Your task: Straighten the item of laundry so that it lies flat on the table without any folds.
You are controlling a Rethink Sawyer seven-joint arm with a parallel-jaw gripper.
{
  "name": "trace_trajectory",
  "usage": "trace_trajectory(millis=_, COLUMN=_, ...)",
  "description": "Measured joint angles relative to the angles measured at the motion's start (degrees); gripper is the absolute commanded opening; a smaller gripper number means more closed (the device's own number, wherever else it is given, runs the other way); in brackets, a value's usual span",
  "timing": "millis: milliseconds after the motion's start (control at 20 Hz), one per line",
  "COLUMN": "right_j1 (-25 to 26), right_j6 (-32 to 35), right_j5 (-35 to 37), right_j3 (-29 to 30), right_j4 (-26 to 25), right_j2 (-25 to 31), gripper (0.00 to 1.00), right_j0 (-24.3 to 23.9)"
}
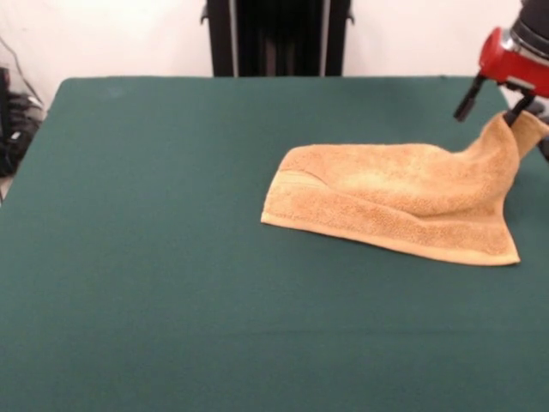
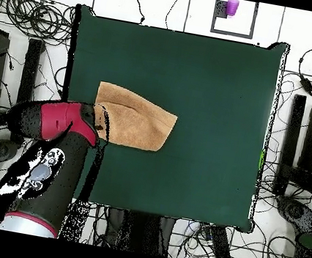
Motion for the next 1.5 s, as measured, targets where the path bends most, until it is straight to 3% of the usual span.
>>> trace_trajectory(millis=1150, right_j1=-0.34, right_j6=0.00, right_j5=0.31, right_j3=-0.05, right_j4=1.57, right_j2=-1.31, gripper=1.00, right_j0=-0.73)
trace_trajectory(millis=1500, right_j1=-3.61, right_j6=0.00, right_j5=6.72, right_j3=-2.92, right_j4=3.93, right_j2=-1.37, gripper=1.00, right_j0=-4.37)
